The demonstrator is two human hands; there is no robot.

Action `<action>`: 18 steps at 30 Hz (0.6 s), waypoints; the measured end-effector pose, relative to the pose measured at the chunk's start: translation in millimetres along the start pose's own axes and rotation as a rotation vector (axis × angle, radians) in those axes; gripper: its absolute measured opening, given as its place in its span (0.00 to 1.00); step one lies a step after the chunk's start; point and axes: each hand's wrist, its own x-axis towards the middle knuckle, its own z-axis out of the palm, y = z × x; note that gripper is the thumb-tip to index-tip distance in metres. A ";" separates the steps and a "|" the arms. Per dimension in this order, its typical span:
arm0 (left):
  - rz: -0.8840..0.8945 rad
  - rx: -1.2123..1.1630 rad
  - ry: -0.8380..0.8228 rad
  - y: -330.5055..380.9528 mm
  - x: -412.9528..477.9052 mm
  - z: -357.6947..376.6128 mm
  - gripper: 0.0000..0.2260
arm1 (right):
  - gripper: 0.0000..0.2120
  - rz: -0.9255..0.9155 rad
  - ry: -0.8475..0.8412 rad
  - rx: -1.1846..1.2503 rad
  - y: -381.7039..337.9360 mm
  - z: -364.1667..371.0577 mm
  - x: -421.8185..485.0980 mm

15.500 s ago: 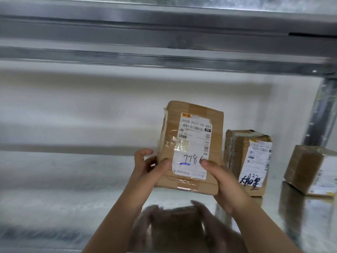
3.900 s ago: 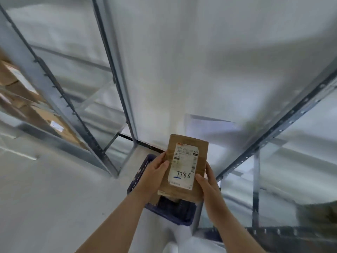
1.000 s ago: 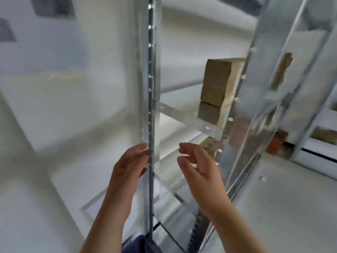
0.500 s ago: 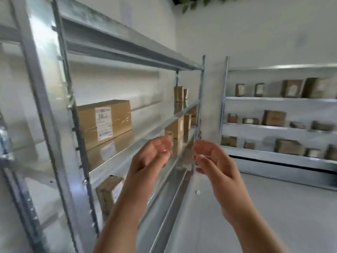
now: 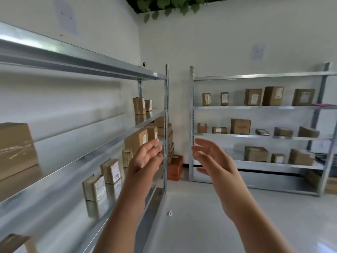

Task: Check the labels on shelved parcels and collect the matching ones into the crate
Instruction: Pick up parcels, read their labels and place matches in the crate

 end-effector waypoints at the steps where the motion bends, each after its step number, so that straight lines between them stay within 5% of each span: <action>1: 0.004 0.007 0.009 -8.6 19.2 2.9 0.16 | 0.12 0.013 -0.017 -0.009 9.4 -0.6 17.1; 18: 0.000 -0.056 0.063 -155.0 424.8 53.5 0.15 | 0.14 0.013 -0.055 -0.090 154.7 -3.4 407.3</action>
